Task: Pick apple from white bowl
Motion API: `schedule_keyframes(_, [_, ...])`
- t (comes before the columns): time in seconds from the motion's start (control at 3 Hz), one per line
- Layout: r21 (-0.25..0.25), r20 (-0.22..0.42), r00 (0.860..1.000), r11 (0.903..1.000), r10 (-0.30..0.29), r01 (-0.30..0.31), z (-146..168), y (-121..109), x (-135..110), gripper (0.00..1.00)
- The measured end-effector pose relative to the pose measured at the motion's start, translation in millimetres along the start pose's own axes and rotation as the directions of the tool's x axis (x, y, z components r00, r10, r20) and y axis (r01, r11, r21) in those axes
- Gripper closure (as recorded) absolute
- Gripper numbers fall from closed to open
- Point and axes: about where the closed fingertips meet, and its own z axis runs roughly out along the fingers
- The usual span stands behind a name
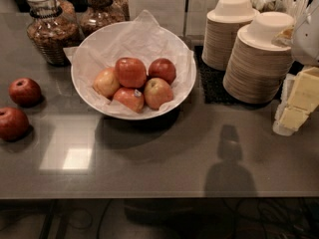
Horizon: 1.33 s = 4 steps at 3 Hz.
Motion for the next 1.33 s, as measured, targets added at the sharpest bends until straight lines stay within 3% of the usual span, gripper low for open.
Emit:
schedule_keyframes(0.33, [0.01,0.01,1.0,0.9999,-0.009,0.009,-0.2,-1.6,-4.5,0.0])
schedule_keyframes(0.67, [0.027,0.105,0.994,0.9991,-0.034,0.031,7.1,-13.5,-25.4,0.0])
schedule_keyframes(1.0, [0.038,0.164,0.98,0.9938,-0.109,0.104,13.7,-23.9,-66.5,0.0])
schedule_keyframes(1.33, [0.038,0.165,0.98,0.9936,-0.111,0.106,13.8,-23.9,-67.7,0.0])
